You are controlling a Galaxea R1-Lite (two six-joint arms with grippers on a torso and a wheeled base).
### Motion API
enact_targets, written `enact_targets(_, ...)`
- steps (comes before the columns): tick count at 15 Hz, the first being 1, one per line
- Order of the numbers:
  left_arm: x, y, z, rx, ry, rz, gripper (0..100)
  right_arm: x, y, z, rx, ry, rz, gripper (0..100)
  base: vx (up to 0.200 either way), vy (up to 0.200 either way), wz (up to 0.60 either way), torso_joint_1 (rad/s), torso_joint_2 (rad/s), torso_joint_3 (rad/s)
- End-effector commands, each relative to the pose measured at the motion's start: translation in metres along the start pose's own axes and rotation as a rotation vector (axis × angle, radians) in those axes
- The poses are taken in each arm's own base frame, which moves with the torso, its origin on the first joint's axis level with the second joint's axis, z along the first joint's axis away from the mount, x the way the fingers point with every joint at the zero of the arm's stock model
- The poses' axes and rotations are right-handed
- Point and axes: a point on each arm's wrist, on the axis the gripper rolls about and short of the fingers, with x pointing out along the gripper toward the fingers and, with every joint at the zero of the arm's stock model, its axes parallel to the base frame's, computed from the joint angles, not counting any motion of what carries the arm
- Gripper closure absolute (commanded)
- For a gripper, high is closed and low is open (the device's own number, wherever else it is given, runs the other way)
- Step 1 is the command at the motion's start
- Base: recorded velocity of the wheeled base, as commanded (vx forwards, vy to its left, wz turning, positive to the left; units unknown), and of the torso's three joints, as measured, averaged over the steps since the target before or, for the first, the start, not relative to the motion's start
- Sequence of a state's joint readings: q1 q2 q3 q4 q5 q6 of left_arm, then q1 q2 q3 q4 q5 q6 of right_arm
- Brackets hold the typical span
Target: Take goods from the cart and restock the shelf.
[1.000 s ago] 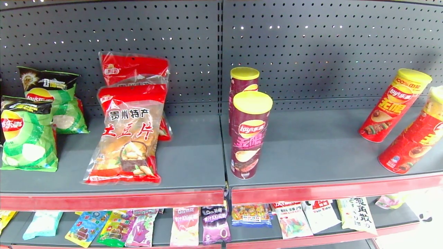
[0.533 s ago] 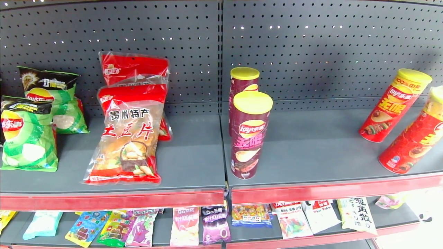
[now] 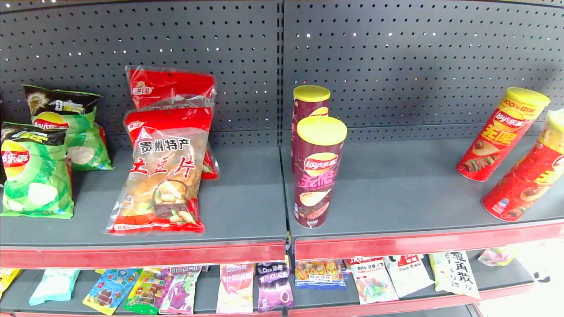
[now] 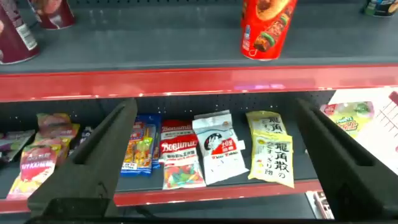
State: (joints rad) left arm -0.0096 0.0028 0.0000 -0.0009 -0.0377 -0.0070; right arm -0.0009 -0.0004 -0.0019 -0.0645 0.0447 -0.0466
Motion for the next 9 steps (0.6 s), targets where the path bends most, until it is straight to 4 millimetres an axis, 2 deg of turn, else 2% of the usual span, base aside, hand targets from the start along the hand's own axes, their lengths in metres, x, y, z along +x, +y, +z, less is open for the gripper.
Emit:
enact_targets(1, -0.0001, 0.0, 0.0, -0.001, -0.002, 0.0, 0, -0.0003, 0.0008, 0.0, 0.021, 0.007, 0.036, 0, 0.0, 0.0, 0.0, 0.0, 0.0, 0.0)
enact_targets(2, 0.0, 0.0, 0.0001, -0.001, 0.0, 0.001, 0, -0.0002, 0.0008, -0.0012, 0.039, 0.017, 0.036, 0, 0.0, 0.0, 0.0, 0.0, 0.0, 0.0)
enact_targets(4, -0.0001, 0.0, 0.0, -0.001, -0.002, 0.001, 0, 0.0001, 0.001, -0.0028, -0.044, 0.022, 0.045, 0, 0.0, 0.0, 0.0, 0.0, 0.0, 0.0)
enact_targets(7, -0.0001, 0.0, 0.0, 0.001, -0.002, 0.0, 0, -0.0003, -0.0006, -0.0068, 0.081, 0.069, -0.036, 0, 0.0, 0.0, 0.0, 0.0, 0.0, 0.0)
enact_targets(9, -0.0001, 0.0, 0.0, 0.001, -0.002, 0.0, 0, -0.0002, -0.0006, -0.0069, 0.065, 0.067, -0.034, 0, 0.0, 0.0, 0.0, 0.0, 0.0, 0.0)
